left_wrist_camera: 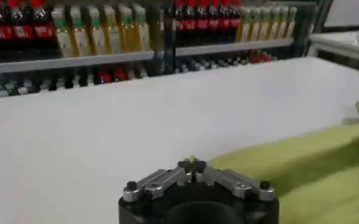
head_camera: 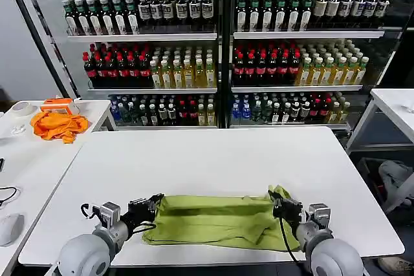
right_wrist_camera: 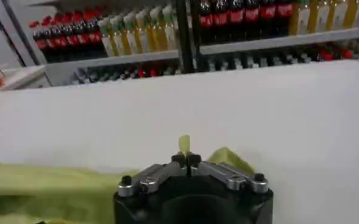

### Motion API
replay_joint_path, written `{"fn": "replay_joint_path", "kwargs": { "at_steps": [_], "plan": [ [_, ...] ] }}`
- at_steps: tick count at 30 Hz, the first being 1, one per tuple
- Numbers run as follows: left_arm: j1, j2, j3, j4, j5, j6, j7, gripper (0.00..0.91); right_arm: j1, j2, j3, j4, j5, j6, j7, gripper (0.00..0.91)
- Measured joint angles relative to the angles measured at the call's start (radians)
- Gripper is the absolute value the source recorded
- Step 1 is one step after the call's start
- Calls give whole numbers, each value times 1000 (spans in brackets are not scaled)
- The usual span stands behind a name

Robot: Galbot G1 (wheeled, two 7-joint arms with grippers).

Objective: Fold and organize the clothes.

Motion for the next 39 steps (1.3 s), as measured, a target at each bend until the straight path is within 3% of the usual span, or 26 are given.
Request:
{"fn": "replay_joint_path", "kwargs": {
  "at_steps": [1,2,3,4,20,39],
  "plan": [
    [3,0,1,3,12,0,3,30,-3,2,0,0,-3,-2,2,685],
    [6,1,2,6,25,1,7,111,-5,5,0,0,-6,-2,4,907],
    [9,1,4,7,35,2,8,282,-7,8,-2,0,-9,-4,5,907],
    [11,1,6,8,45,2,12,907,-9,11,-2,0,-12,-4,7,907],
    [59,-48,-19,-37,162,-12,-52,907,-60,39,14,36,-72,21,-9,907],
    [214,-245,-24,-81,245,-97,-265,907,-136,99,50,57,-135,65,-2,907]
  ]
}}
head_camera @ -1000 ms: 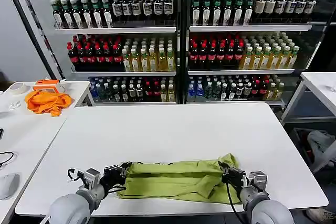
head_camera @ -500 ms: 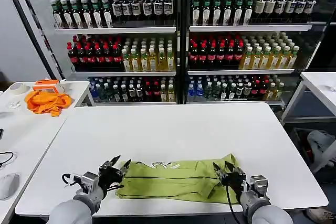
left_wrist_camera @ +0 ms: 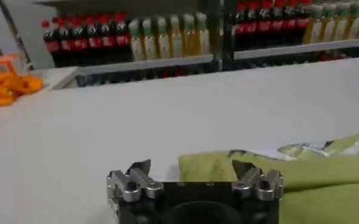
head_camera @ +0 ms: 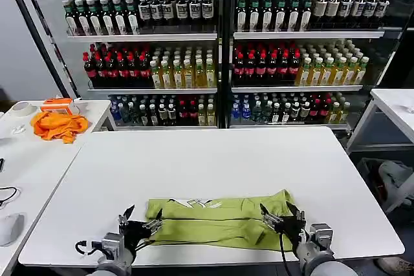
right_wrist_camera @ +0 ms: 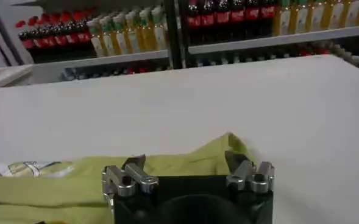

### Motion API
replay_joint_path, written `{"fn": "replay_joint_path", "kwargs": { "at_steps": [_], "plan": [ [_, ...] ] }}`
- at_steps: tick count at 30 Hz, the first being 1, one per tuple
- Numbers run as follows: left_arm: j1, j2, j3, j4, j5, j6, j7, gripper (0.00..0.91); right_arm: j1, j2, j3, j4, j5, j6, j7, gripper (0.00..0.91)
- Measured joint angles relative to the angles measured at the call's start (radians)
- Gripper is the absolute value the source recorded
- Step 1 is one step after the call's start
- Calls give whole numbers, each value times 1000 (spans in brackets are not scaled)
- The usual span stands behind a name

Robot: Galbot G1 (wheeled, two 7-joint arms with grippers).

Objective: Fold and organize the clothes.

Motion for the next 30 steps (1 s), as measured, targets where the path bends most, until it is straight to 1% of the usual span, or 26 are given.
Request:
{"fn": "replay_joint_path", "kwargs": {
  "at_steps": [11,12,13,23,24,29,30],
  "plan": [
    [9,-82,36,34,26,-25,-37,907,-16,21,10,6,-15,5,6,907],
    [9,-87,39,39,28,-27,-38,554,-18,23,11,6,-15,5,7,907],
    [9,-93,41,44,31,-29,-40,10,-19,24,12,6,-15,6,7,907],
    [4,-127,59,92,36,-68,-41,10,-23,24,18,6,-18,8,6,907],
    [4,-130,58,95,33,-72,-41,20,-23,24,18,6,-18,8,6,907],
    [5,-142,57,111,15,-94,-41,10,-23,25,20,5,-16,8,7,907],
    [5,-144,57,114,10,-97,-41,20,-22,25,21,5,-16,8,7,907]
  ]
}}
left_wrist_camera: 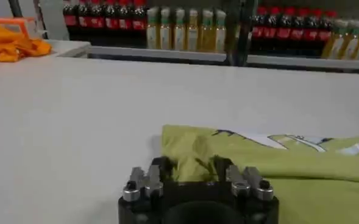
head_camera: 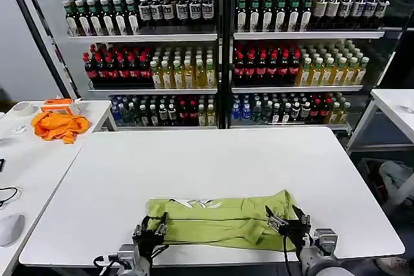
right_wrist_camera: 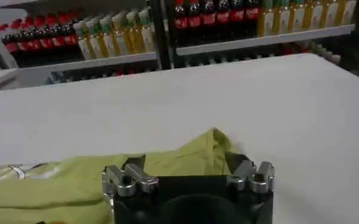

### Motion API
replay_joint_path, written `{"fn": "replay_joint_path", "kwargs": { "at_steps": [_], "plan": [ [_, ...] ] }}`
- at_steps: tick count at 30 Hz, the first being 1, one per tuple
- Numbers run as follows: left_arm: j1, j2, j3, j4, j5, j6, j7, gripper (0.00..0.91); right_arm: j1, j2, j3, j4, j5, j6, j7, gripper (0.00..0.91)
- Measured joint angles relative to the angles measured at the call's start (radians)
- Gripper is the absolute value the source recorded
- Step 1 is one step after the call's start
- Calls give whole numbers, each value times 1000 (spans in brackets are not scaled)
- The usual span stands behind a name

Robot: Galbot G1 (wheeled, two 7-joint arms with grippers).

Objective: Fold and organize the clothes.

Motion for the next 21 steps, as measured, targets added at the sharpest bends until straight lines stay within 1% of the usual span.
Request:
{"fn": "replay_joint_path", "kwargs": {
  "at_steps": [12,21],
  "plan": [
    [2,-26,-17,28,-100,-51,16,20,12,-1,0,-4,0,3,8,907],
    [-7,-5,-78,24,-241,-68,31,20,24,-3,0,-9,4,4,11,907]
  ]
}}
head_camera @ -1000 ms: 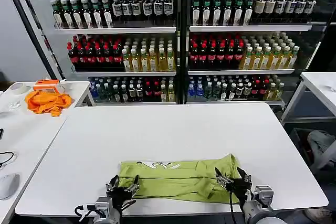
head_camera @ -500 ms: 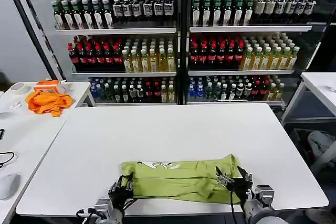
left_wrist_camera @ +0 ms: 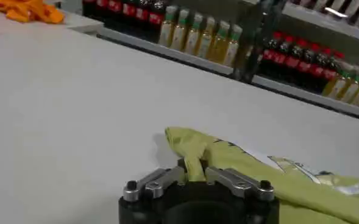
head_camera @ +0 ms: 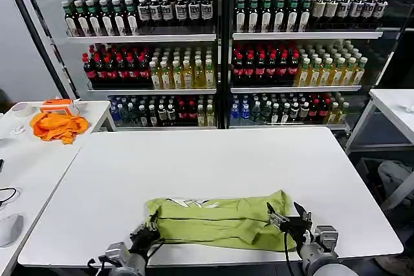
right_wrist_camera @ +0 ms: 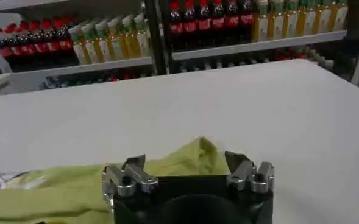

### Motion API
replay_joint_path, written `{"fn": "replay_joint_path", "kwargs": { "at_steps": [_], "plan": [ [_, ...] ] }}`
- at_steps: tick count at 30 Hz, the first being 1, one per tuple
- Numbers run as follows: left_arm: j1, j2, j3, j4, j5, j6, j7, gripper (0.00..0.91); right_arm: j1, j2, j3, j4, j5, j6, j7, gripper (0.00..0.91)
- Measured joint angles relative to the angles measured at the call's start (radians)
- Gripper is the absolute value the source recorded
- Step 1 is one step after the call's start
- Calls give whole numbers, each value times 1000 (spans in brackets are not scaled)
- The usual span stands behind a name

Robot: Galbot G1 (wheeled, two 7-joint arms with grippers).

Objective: Fold and organize the clothes.

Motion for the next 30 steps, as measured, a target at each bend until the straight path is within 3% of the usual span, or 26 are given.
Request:
{"fn": "replay_joint_path", "kwargs": {
  "at_steps": [7,19,25,30],
  "plan": [
    [-10,55,-107,-7,-107,15,11,20,14,-1,-4,-5,2,3,-1,907],
    [-65,232,-360,13,-293,51,34,20,29,-8,-11,-1,0,1,-7,907],
    [-61,257,-400,-49,-409,73,56,20,27,-16,-9,2,-4,1,-14,907],
    [-58,230,-360,-121,-496,86,72,20,26,-24,-4,6,-6,1,-19,907]
  ]
}}
